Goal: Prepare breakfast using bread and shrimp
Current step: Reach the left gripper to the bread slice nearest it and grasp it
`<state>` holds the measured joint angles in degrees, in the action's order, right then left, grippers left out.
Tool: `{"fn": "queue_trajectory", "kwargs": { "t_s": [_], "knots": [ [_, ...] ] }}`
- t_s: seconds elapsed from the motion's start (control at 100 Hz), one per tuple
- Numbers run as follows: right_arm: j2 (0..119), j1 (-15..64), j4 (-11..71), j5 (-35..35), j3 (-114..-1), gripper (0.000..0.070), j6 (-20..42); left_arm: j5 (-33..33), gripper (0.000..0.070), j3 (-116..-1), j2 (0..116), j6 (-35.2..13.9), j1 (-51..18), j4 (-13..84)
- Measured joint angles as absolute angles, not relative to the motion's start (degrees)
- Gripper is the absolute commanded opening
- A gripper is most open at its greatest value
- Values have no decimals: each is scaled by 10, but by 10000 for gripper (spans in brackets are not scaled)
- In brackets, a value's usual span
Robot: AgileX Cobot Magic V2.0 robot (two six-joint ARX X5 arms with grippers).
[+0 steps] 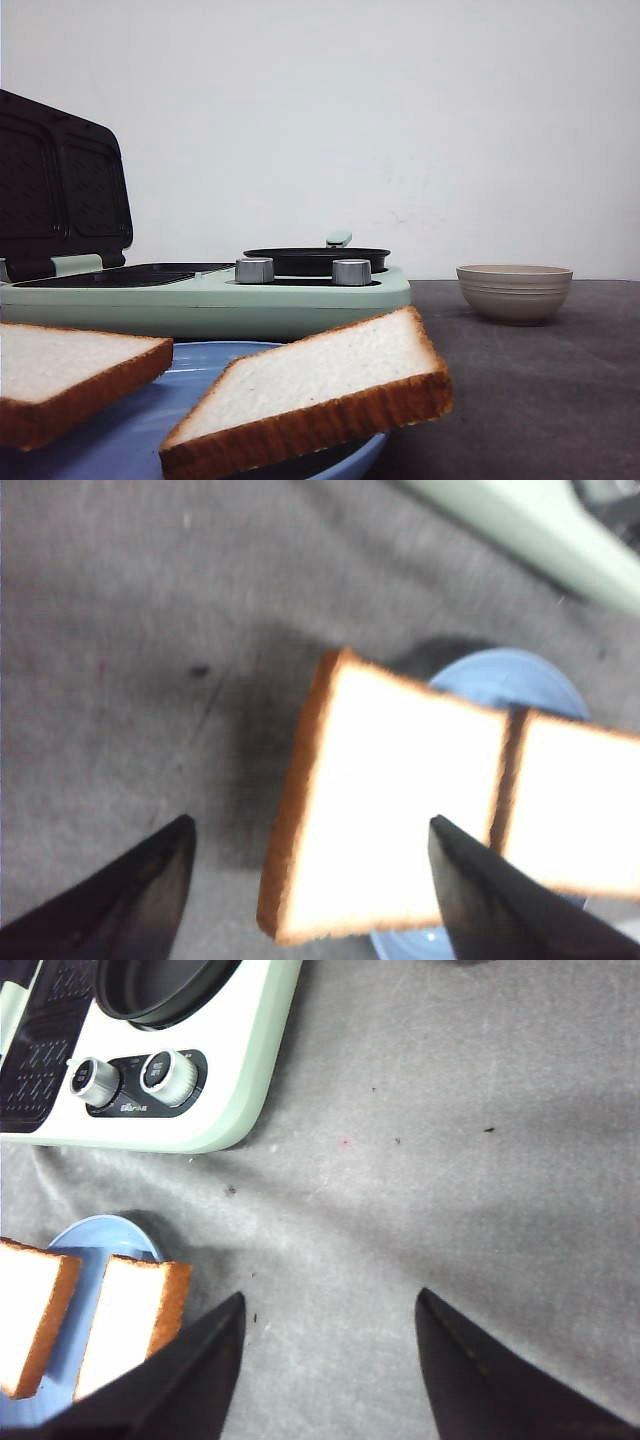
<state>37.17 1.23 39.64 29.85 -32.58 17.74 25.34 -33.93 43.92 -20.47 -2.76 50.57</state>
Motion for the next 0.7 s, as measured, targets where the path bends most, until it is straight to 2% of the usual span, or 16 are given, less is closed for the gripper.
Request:
{"fn": "queue_trajectory", "kwargs": {
  "t_s": [0.41,0.7],
  "knots": [
    [372,31,405,304,-326,347,173,253,427,-340,554,-205,-71,509],
    [372,31,405,304,-326,347,168,253,427,-340,618,-205,-132,491]
  ]
}}
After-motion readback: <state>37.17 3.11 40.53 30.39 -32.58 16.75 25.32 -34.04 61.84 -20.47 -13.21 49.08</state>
